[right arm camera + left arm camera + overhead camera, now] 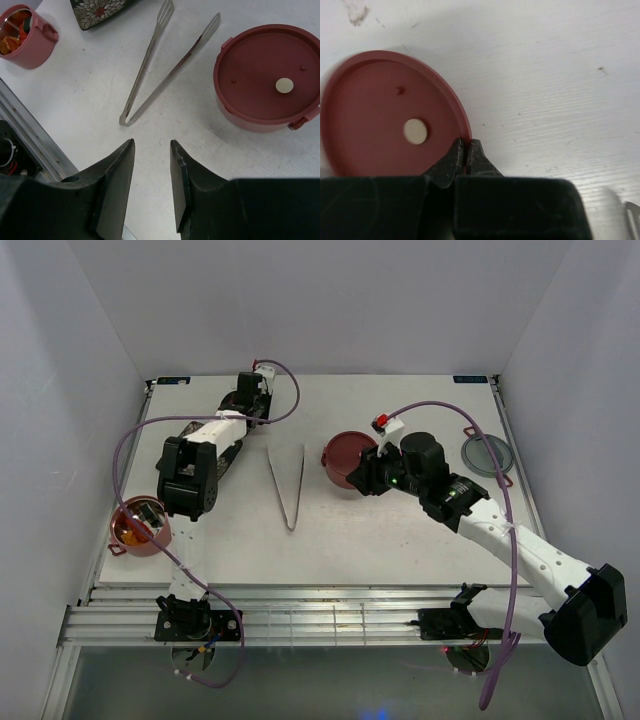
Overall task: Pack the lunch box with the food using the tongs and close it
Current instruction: Pick up the box lid from the center of the board.
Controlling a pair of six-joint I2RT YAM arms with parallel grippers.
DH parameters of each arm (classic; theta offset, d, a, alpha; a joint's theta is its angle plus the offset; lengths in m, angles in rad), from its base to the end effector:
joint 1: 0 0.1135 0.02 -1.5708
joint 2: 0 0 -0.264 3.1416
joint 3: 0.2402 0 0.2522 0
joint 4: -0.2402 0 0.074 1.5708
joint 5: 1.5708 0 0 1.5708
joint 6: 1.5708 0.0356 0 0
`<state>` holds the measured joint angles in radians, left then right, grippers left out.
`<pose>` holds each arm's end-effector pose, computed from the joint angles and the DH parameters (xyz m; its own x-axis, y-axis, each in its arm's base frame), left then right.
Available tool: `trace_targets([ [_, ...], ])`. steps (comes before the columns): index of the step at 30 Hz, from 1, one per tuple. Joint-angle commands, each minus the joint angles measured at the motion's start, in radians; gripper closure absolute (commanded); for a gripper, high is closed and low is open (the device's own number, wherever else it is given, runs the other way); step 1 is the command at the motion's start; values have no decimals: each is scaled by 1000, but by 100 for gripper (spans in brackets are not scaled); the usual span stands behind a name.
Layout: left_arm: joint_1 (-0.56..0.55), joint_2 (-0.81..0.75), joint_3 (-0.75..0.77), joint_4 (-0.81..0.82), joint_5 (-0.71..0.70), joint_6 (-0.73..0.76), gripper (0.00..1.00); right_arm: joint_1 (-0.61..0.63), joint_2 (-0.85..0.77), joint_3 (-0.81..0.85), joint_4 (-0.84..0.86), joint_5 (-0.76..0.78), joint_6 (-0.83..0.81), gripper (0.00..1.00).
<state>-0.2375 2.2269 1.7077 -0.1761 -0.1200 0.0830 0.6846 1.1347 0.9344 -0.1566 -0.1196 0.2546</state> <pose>0.4942 -0.1153 0.1832 -0.6085 0.2320 -0.7589 0.1954 0.9707 0.1401 0.2010 0.1696 0.3246 -0.4419 -0.0379 -0.8963 -0.6232 0.7316 0.2763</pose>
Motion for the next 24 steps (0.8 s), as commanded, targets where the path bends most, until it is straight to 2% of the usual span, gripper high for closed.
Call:
trace_targets([
  [1, -32, -148, 29, 0, -6, 14, 100, 0, -35, 3, 32, -23, -2, 59],
  [8, -48, -259, 20, -81, -90, -48, 100, 0, -55, -2, 34, -46, 3, 59],
  [13, -48, -433, -63, -149, -188, -107, 100, 0, -75, -14, 48, -69, 12, 59],
  [16, -48, -519, -86, -297, -285, -199, 100, -2, -76, -23, 66, -87, 20, 59],
  [17, -45, -535, -88, -415, -314, -239, 100, 0, -75, -23, 68, -103, 21, 59],
  [20, -28, -607, -150, -587, -418, -376, 100, 0, -75, -22, 74, -126, 26, 59],
  [24, 70, -745, -322, -632, -345, -469, 100, 0, -84, -28, 88, -155, 41, 59],
])
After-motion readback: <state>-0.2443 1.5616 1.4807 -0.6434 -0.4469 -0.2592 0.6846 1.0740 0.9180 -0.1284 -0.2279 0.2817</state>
